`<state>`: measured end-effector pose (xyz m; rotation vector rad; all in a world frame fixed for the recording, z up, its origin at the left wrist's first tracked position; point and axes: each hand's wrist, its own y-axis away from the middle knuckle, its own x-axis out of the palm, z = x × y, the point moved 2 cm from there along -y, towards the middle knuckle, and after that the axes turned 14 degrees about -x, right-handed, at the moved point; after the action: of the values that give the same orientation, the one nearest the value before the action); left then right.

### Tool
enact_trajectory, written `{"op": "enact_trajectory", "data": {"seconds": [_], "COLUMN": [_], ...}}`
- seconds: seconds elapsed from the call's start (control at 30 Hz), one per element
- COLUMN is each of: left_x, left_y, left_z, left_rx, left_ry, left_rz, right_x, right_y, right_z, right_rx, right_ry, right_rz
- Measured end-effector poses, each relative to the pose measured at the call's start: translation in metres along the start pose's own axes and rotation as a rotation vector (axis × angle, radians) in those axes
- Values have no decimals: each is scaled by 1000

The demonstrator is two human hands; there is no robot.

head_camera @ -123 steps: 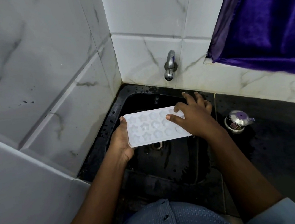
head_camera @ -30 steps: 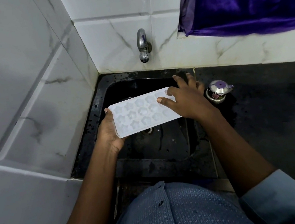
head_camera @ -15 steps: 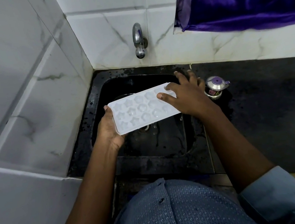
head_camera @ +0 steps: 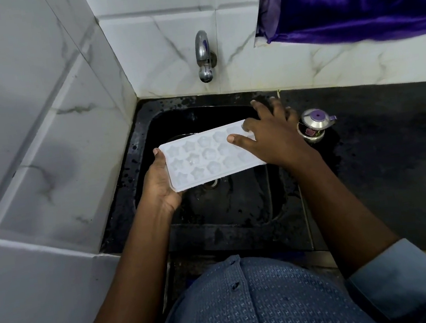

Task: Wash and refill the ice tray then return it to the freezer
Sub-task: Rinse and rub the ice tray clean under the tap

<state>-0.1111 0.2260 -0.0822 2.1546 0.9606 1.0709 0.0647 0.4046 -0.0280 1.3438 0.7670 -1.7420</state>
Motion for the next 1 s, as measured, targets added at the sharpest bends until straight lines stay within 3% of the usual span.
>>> {"op": "enact_trajectory", "data": {"seconds": [0.37,0.6,0.8,1.0], "left_x": [0,0,1,2], "left_y": [-1,-1,-2,-2], "left_z": [-3,-7,-7,-3], "left_rx": [-1,7,30,19], "left_ry": [-10,5,-20,-9], "left_rz": [-40,-26,-55,-62], "right_x": [-2,-14,-11,-11], "right_y": [-1,10,24,20], "right_z": [-9,-20,-19,-19], "right_rx": [-54,11,-65,-41], "right_ry": [-115,-221,-192,-146], "right_rz": [-1,-111,59,61]}}
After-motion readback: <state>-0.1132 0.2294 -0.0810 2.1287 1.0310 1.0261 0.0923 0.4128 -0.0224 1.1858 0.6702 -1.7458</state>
